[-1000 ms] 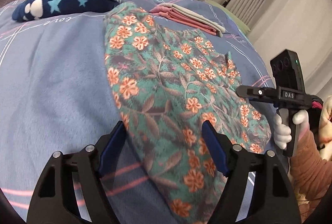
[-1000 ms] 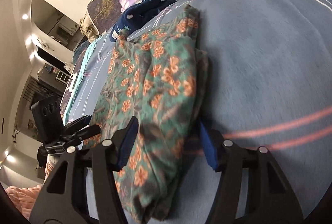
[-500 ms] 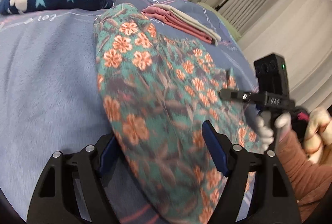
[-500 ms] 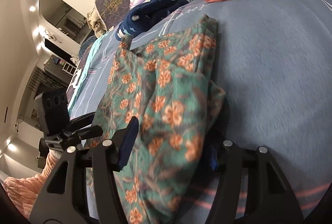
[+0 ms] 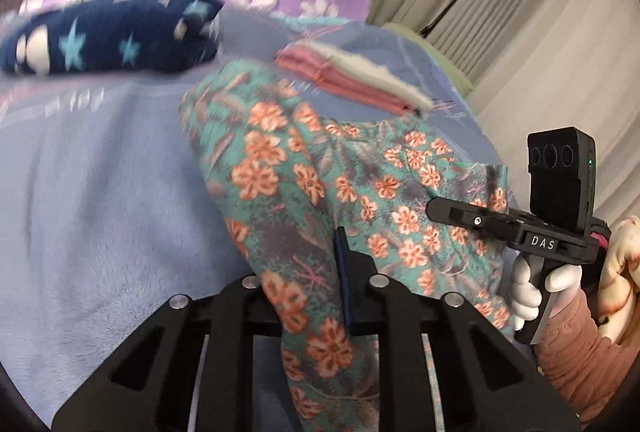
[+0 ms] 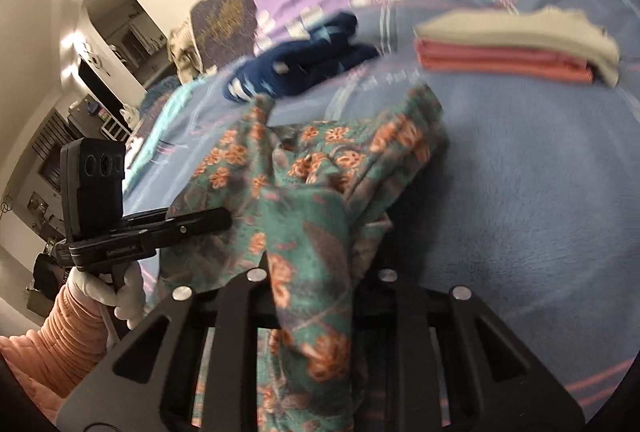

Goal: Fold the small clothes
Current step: 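Lift the teal floral shirt with both grippers and fold it over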

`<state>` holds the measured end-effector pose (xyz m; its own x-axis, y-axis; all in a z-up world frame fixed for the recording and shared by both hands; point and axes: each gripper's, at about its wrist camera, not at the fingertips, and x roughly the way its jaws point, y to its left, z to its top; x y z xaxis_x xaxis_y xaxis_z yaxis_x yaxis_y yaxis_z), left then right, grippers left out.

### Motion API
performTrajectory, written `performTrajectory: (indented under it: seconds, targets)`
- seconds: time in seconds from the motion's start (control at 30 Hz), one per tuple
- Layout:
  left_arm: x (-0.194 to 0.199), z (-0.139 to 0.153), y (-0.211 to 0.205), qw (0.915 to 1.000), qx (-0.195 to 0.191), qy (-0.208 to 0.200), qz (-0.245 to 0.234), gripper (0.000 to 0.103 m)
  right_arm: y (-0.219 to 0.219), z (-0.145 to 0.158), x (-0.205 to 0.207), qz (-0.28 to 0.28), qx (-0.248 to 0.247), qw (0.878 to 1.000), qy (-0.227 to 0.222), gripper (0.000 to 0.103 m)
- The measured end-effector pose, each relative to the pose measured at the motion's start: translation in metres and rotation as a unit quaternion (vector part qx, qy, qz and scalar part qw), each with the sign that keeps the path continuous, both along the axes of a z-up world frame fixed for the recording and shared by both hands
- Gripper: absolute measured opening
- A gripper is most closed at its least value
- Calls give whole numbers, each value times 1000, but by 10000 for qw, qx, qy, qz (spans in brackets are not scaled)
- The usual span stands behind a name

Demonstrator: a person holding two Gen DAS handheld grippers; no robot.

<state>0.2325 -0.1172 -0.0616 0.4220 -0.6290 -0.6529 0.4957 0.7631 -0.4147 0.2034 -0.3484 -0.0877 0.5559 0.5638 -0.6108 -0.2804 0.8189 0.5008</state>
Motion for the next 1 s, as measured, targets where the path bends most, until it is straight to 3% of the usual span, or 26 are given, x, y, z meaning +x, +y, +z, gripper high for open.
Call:
performTrajectory:
  seconds: [0.2, 0.3, 0.5, 0.7, 1.0]
  targets:
    - [-42, 68, -32, 9952, 178, -931, -258, 17, -18, 50, -43, -382, -130, 9966, -716, 18]
    - [-59, 95, -54, 9907, 183, -1268, -460, 17, -39, 81, -73, -691, -254, 9903, -1181, 18]
    - [-73, 140, -121, 9789, 182, -1770, -1000, 17, -92, 125, -116, -1333, -512, 9752, -1690, 18]
    - [-74, 170, -209, 9633, 204, -2166, -1574, 17, -159, 155, -147, -2218, -814, 9524, -1929, 18]
    - [-56, 181, -330, 9465, 443, -2468, -2033, 17, -235, 169, -160, -3316, -1783, 9032, -2063, 18]
